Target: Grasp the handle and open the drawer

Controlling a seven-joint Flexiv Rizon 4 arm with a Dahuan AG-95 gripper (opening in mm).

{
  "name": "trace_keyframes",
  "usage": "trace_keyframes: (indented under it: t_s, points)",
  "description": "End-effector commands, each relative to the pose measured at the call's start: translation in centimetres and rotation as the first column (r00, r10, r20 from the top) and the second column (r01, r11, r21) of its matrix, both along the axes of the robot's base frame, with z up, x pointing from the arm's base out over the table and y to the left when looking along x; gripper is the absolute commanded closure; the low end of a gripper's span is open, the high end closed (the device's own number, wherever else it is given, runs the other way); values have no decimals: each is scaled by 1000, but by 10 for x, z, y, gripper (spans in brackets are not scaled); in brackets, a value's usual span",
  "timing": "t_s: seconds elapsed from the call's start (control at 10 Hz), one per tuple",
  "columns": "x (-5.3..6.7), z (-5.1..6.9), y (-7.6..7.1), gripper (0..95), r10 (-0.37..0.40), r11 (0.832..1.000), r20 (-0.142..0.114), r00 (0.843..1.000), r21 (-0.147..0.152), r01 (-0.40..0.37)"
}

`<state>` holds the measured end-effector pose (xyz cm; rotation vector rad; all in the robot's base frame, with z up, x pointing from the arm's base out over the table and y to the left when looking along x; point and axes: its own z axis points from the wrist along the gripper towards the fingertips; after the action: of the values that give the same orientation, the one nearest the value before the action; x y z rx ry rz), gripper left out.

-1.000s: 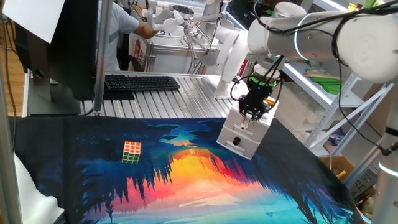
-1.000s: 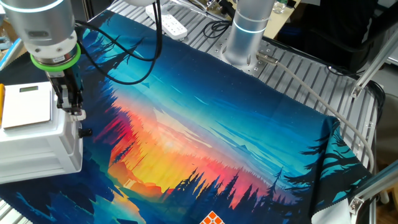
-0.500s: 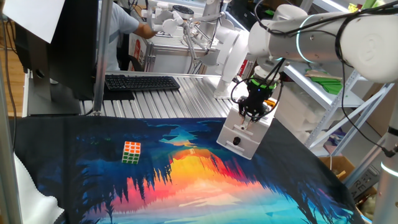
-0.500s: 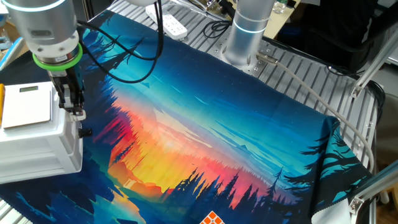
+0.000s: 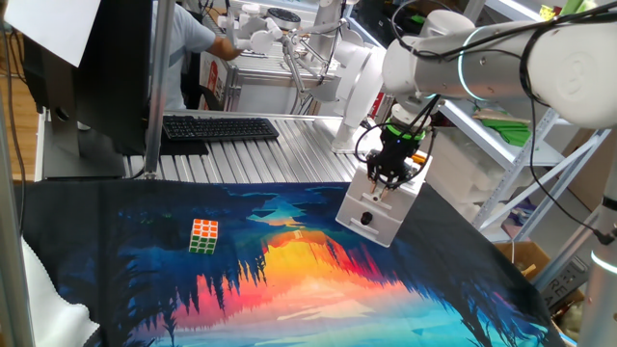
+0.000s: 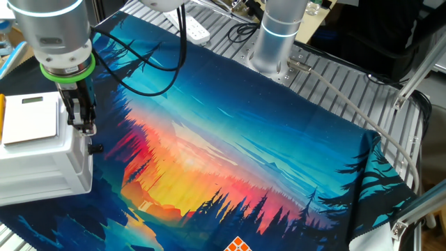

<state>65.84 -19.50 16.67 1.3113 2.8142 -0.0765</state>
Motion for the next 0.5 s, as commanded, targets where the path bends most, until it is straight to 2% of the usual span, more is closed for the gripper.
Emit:
trace_keyframes:
  t_s: [0.1,0.4,0.5]
  points:
    - [1,-1,0,760,-1,1000,1,1000,-2,1]
    - [1,-1,0,760,-6,1000,0,1000,-5,6]
    - [1,-1,0,570,-12,1000,0,1000,-6,12]
